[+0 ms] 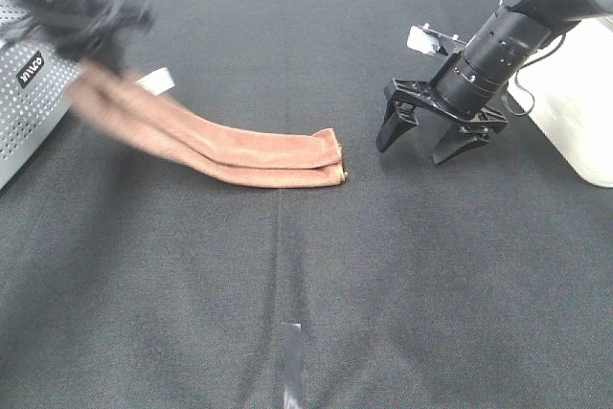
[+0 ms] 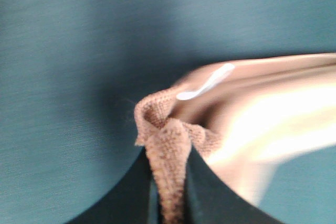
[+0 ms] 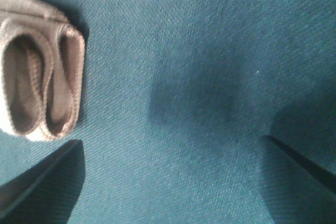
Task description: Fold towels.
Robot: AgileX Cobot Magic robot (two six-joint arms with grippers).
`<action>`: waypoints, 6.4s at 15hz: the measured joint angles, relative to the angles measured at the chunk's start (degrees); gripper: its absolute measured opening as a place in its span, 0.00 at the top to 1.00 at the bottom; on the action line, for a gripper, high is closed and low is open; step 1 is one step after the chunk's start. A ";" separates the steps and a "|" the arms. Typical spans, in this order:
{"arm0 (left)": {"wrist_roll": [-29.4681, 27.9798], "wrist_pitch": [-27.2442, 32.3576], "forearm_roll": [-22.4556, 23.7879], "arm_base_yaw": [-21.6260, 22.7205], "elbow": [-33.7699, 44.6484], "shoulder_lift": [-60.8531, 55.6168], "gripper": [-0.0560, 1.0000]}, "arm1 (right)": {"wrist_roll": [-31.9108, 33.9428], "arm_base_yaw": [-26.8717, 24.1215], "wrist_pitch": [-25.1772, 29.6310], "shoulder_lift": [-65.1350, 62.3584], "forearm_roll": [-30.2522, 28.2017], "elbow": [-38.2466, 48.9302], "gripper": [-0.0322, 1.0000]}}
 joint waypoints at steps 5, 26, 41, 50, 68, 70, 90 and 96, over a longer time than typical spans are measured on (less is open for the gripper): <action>-2.01 -2.46 -10.77 -7.33 -1.83 3.15 0.89 | 0.06 0.00 0.63 -2.35 0.06 0.00 0.17; 0.06 -25.50 -21.60 -9.28 -3.84 5.50 0.23 | -10.26 0.11 3.38 -5.67 19.71 -0.17 0.17; 0.29 -16.84 -19.14 -1.55 -3.84 3.84 0.23 | -15.01 9.45 -1.66 4.30 37.01 -0.29 0.19; 0.34 -15.81 -17.36 -1.55 -3.84 3.84 0.23 | -14.78 3.55 0.11 3.78 31.51 -0.29 0.19; 3.04 10.54 1.20 -1.55 -3.84 -15.99 0.23 | 0.23 0.23 15.99 -21.26 -1.49 -0.29 0.19; 2.18 12.26 6.42 -1.55 -3.84 -23.15 0.23 | 4.24 0.23 16.44 -27.33 -8.14 -0.29 0.19; 6.88 11.12 7.51 -1.55 69.84 -114.71 0.23 | 11.92 0.23 15.93 -120.44 -24.41 63.60 0.19; 11.63 4.07 5.44 -1.55 74.37 -117.63 0.23 | 10.37 0.23 9.05 -127.77 -24.47 66.35 0.19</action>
